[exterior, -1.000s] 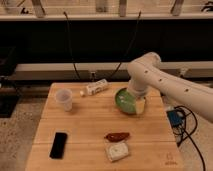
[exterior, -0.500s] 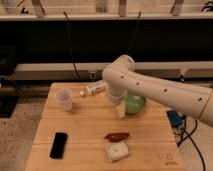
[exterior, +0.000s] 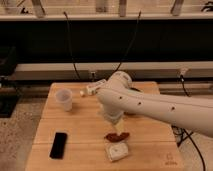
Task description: Move the arm in a circular motion
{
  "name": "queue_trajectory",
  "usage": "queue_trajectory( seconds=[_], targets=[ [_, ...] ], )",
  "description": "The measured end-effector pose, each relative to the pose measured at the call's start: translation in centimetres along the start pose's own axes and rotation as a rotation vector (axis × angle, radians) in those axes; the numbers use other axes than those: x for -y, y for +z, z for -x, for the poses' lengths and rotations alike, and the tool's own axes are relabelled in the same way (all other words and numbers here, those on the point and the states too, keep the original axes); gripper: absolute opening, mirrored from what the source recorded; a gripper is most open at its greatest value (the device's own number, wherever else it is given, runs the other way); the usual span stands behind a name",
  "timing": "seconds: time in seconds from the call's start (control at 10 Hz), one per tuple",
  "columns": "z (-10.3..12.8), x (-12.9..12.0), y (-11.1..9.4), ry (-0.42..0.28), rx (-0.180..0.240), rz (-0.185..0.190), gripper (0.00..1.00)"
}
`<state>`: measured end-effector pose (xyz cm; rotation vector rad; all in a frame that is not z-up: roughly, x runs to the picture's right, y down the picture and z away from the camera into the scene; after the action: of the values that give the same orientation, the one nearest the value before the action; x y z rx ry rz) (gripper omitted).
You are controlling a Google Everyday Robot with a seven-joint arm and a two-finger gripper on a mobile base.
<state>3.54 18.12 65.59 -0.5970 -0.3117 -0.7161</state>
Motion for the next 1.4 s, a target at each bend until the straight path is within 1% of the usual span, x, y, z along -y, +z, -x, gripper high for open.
queue_trajectory(
  seconds=[0.2, 0.4, 0.5, 0.6, 0.7, 0.9, 1.2, 1.3, 1.4],
  targets=[
    [-1.3, -2.5, -0.1, 0.007, 0.004, 0.004, 0.80],
    [-4.5, -6.3, -0.3, 0.054, 0.003, 0.010, 0.80],
    [-5.9, -7.5, -0.5, 0.080, 0.002, 0.008, 0.80],
    [-7.9, -9.2, -0.7, 0.124, 0.002, 0.010, 0.80],
    [-9.8, -10.3, -0.7, 0.166, 0.002, 0.016, 0.80],
    [-13.1, -10.6, -0.4, 0.233, -0.004, 0.029, 0.80],
    [-17.4, -8.6, -0.2, 0.304, -0.024, 0.038, 0.80],
    [-18.8, -7.6, -0.2, 0.326, -0.034, 0.040, 0.80],
    [-19.4, -6.5, -0.3, 0.330, -0.043, 0.039, 0.80]
  ],
)
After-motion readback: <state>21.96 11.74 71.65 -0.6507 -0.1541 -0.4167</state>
